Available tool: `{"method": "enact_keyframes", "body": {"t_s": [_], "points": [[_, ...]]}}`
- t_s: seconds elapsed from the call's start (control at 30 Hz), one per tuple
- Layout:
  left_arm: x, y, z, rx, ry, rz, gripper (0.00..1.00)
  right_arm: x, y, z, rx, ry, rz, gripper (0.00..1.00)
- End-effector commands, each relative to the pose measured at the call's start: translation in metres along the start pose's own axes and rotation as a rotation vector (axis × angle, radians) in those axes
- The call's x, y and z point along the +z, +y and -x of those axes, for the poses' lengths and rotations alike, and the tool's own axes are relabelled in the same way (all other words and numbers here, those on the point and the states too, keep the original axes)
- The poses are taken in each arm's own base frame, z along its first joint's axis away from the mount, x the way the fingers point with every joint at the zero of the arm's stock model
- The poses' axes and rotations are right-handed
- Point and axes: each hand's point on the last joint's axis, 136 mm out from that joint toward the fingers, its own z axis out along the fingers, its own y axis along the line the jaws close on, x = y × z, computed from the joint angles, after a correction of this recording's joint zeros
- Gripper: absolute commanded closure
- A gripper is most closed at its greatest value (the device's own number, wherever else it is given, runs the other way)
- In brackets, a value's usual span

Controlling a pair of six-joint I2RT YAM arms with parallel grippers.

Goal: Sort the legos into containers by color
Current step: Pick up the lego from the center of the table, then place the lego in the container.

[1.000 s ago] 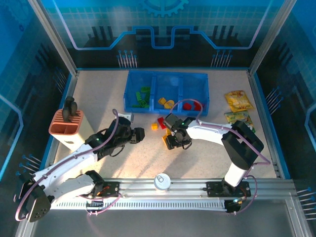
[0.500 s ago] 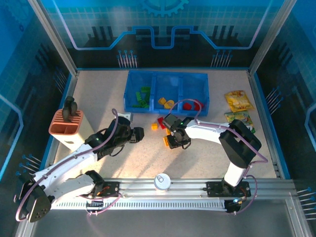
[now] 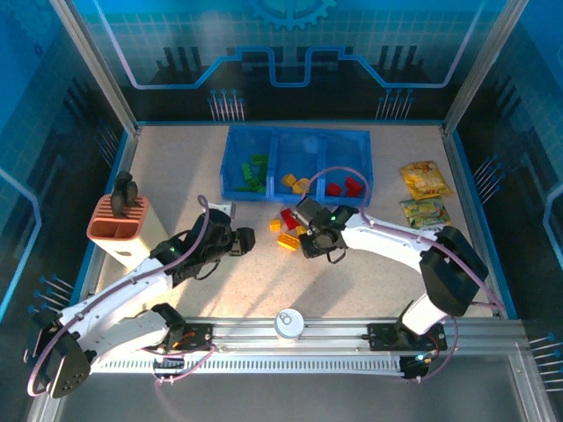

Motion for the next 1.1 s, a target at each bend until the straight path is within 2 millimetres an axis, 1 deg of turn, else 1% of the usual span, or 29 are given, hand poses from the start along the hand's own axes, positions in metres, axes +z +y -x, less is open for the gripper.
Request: {"method": "enact_keyframes", "body": {"t_s": [0.0, 0.1, 0.2, 0.43, 0.53, 0.7, 0.87, 0.9, 0.97, 1.03, 1.07], "points": [[0.003, 0.008, -0.008, -0.004, 0.019, 0.02, 0.38, -0.029, -0.002, 0.03, -0.013, -0.084, -0.006, 0.64], [0.004, 0.008, -0.013, -0.023, 0.035, 0.012, 0.38, -0.037, -0.006, 0.057, -0.008, -0.112, 0.005, 0.64], [0.005, 0.007, -0.021, -0.041, 0.051, -0.002, 0.38, -0.038, -0.012, 0.086, 0.005, -0.125, 0.016, 0.64], [0.004, 0.008, -0.036, -0.047, 0.081, -0.006, 0.38, -0.023, -0.02, 0.143, 0.014, -0.104, 0.019, 0.63], [0.003, 0.008, -0.04, -0.052, 0.087, -0.01, 0.38, -0.011, -0.024, 0.163, 0.026, -0.087, 0.019, 0.63], [0.004, 0.006, -0.044, -0.052, 0.098, -0.022, 0.38, 0.006, -0.03, 0.185, 0.038, -0.065, 0.0, 0.63], [0.005, 0.004, -0.044, -0.054, 0.1, -0.029, 0.37, 0.018, -0.032, 0.197, 0.049, -0.05, -0.016, 0.58], [0.005, 0.003, -0.043, -0.055, 0.1, -0.029, 0.37, 0.019, -0.032, 0.2, 0.052, -0.051, -0.016, 0.56], [0.005, 0.002, -0.042, -0.054, 0.098, -0.032, 0.37, 0.019, -0.032, 0.203, 0.059, -0.051, -0.016, 0.46], [0.005, 0.0, -0.039, -0.05, 0.096, -0.035, 0.37, 0.014, -0.03, 0.206, 0.061, -0.061, -0.011, 0.41], [0.005, -0.001, -0.038, -0.048, 0.094, -0.037, 0.37, 0.01, -0.03, 0.207, 0.064, -0.067, -0.008, 0.41]]}}
